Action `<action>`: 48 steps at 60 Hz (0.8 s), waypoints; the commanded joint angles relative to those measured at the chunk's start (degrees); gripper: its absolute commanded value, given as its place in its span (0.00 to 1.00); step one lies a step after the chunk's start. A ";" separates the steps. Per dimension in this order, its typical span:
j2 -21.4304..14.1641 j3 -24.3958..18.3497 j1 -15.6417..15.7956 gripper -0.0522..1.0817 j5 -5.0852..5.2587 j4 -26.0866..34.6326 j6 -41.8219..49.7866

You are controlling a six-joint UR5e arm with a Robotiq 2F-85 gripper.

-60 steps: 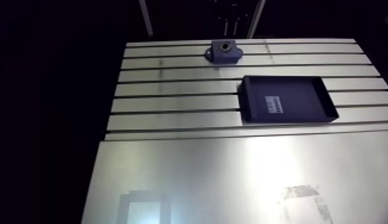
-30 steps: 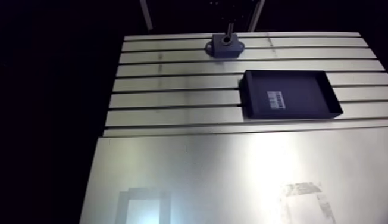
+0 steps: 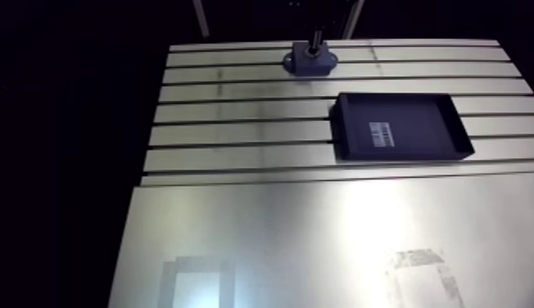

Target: Pick up the bearing and press it into the housing until flush.

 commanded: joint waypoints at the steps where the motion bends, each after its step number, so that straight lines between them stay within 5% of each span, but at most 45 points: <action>1: 0.09 -0.02 0.00 1.00 -0.05 -0.04 -0.01; 48: 0.70 -0.02 -0.09 1.00 -0.14 -0.83 -0.19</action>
